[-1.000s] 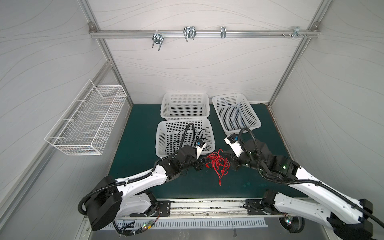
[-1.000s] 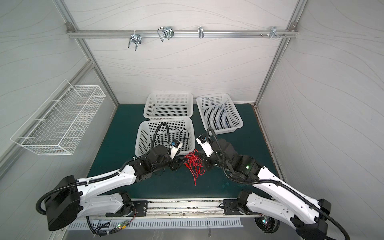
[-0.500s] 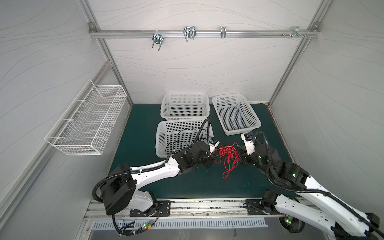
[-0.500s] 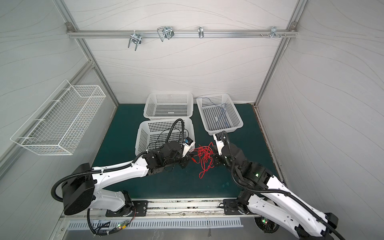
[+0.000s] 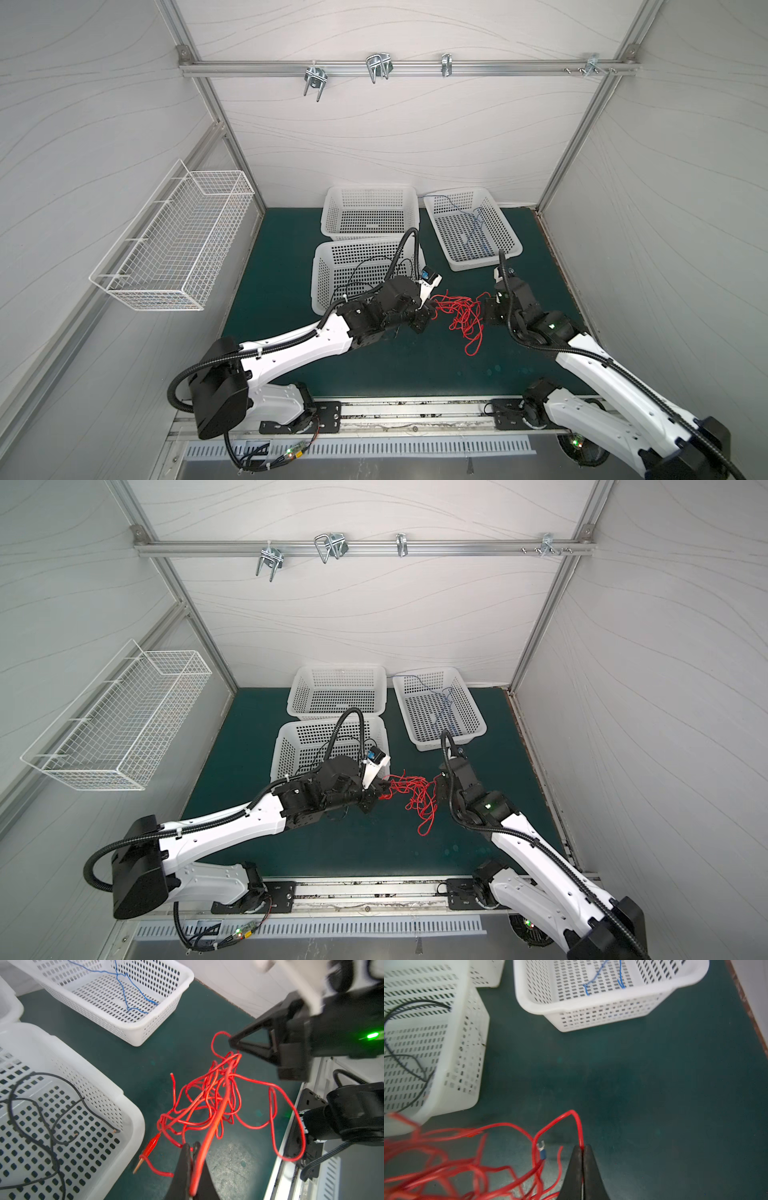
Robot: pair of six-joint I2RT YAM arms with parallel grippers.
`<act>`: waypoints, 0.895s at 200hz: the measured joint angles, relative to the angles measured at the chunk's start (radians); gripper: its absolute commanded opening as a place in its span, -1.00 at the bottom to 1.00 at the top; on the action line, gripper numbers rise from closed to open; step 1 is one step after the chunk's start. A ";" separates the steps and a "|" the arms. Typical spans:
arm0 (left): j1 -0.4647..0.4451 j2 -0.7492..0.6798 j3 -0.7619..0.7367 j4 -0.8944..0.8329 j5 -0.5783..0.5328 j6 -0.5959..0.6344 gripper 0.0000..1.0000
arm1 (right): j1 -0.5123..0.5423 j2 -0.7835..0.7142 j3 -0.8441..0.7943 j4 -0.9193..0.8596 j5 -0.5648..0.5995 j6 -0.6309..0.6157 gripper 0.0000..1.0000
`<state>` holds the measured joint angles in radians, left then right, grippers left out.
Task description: Untangle the cables
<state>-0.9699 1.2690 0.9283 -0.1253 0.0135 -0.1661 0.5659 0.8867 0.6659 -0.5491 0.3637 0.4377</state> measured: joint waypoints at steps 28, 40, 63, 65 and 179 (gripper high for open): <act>-0.001 -0.084 0.035 -0.058 -0.033 -0.014 -1.00 | -0.087 0.035 -0.033 0.031 -0.050 0.033 -1.00; -0.001 -0.133 0.039 -0.081 -0.056 -0.021 -1.00 | -0.132 0.050 -0.047 0.036 -0.060 0.044 -1.00; -0.001 -0.232 0.041 -0.128 -0.101 -0.026 -1.00 | -0.200 0.077 -0.060 0.039 -0.076 0.066 -1.00; -0.001 -0.241 0.041 -0.132 -0.105 -0.026 -1.00 | -0.204 0.079 -0.061 0.040 -0.076 0.068 -1.00; -0.002 -0.622 0.046 -0.340 -0.217 -0.068 -1.00 | -0.456 0.188 -0.027 0.069 -0.148 0.050 -1.00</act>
<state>-0.9718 0.6468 0.9745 -0.4648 -0.2035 -0.2337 0.1097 1.0744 0.6392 -0.4801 0.2153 0.4881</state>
